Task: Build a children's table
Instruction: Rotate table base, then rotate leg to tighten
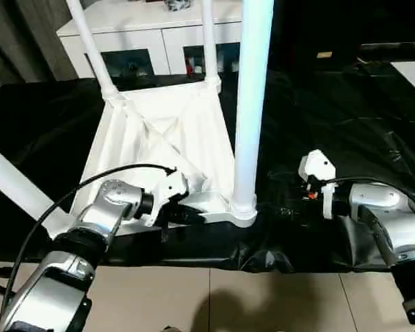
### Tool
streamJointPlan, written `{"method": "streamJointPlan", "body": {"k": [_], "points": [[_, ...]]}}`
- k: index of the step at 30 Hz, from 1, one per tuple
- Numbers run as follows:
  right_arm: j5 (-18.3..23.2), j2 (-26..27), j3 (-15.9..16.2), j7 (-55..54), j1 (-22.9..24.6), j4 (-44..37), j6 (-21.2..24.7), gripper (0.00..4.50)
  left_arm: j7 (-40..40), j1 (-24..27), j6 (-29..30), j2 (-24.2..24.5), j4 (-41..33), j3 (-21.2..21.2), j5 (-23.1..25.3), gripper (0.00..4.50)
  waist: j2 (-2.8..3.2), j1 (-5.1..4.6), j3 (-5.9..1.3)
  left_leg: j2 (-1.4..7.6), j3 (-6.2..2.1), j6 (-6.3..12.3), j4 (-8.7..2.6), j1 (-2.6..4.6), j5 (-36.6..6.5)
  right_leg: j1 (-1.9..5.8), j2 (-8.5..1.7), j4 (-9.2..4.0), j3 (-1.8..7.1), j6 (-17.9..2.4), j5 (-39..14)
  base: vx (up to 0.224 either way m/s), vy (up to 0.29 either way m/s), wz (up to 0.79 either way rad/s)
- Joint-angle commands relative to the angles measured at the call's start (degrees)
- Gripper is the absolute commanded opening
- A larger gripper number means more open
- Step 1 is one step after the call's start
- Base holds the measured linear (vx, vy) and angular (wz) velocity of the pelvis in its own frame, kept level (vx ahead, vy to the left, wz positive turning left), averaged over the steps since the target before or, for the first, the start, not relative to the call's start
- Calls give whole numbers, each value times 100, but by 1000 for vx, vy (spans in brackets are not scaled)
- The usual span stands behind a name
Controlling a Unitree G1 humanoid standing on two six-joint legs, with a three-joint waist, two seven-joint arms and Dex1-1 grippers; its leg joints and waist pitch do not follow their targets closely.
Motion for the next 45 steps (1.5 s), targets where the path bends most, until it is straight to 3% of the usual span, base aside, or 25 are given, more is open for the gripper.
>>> {"method": "streamJointPlan", "body": {"k": [1, 5, 8, 11, 18, 20, 26, 27, 33, 35, 40, 45], "points": [[125, 100, 37, 29, 77, -223, 77, 450, 387, 165, 120, -4, -13, 196, 13, 4, -92, 24, -394, 189, -137, 421, -417, 65, -1359, 294, -282, -467, 146, -1399, -967, 0, 0, 0], [1, 155, 282, 108, 180, -244, 24, 450, 734, 453, 300, -264, -356, 263, -69, 4, -145, 16, -400, 187, -134, 497, -406, 48, -1205, 299, -283, -476, 147, -1333, -1034, 0, 0, 0], [-104, 252, 356, -33, 88, -79, -108, 450, 773, 515, 337, -347, -428, 184, -19, 4, -148, 4, -395, 174, -124, 533, -398, 54, -1197, 275, -284, -507, 153, -1226, -1312, 0, 0, 0], [-271, 335, 395, -220, -4, 106, -284, 450, 753, 520, 359, -390, -463, 137, -2, 4, -110, -23, -399, 169, -132, 492, -404, 62, -1203, 253, -281, -526, 151, -1130, -1547, 0, 0, 0], [-396, 477, 396, -548, -146, 341, -387, 450, 754, 476, 458, -395, -567, 122, 69, 4, -79, -2, -444, 176, -129, 615, -388, 68, -938, 262, -264, -480, 143, -1197, -986, 0, 0, 0], [-416, 494, 414, -523, -159, 401, -418, 412, 737, 488, 488, -370, -602, 111, 88, 0, -76, 14, -449, 170, -122, 672, -375, 59, -891, 267, -269, -474, 137, -1230, -861, 0, 0, 0], [-519, 446, 477, -506, -179, 543, -532, 368, 708, 499, 516, -311, -617, 127, 120, 0, -73, 4, -441, 168, -126, 604, -387, 58, -1015, 273, -274, -492, 134, -1202, -1057, 0, 0, 0], [-514, 430, 479, -498, -172, 543, -536, 356, 703, 503, 525, -303, -626, 127, 121, 0, -93, 6, -445, 170, -125, 615, -384, 57, -993, 277, -275, -488, 137, -1202, -1013, 0, 0, 0], [-492, 395, 435, -505, -198, 650, -581, 321, 661, 537, 556, -268, -667, 114, 121, 0, -81, 6, -452, 167, -121, 693, -368, 51, -903, 277, -272, -474, 129, -1244, -892, 0, 0, 0], [-489, 414, 412, -506, -200, 666, -583, 286, 654, 541, 561, -267, -671, 109, 120, 0, -81, 7, -449, 168, -123, 690, -370, 53, -928, 279, -273, -477, 129, -1244, -925, 0, 0, 0], [-440, 588, 380, -682, -163, 752, -572, 268, 579, 583, 597, -246, -694, 57, 140, 0, -84, -22, -444, 164, -126, 673, -379, 39, -958, 282, -275, -476, 127, -1236, -968, 0, 0, 0], [-576, 944, 341, -1344, -145, 1049, -546, 267, 814, 586, 732, -323, -679, 9, 258, 0, -90, -121, -408, 160, -143, 525, -430, 36, -1239, 284, -271, -520, 116, -1147, -1427, 0, 0, 0]]}}
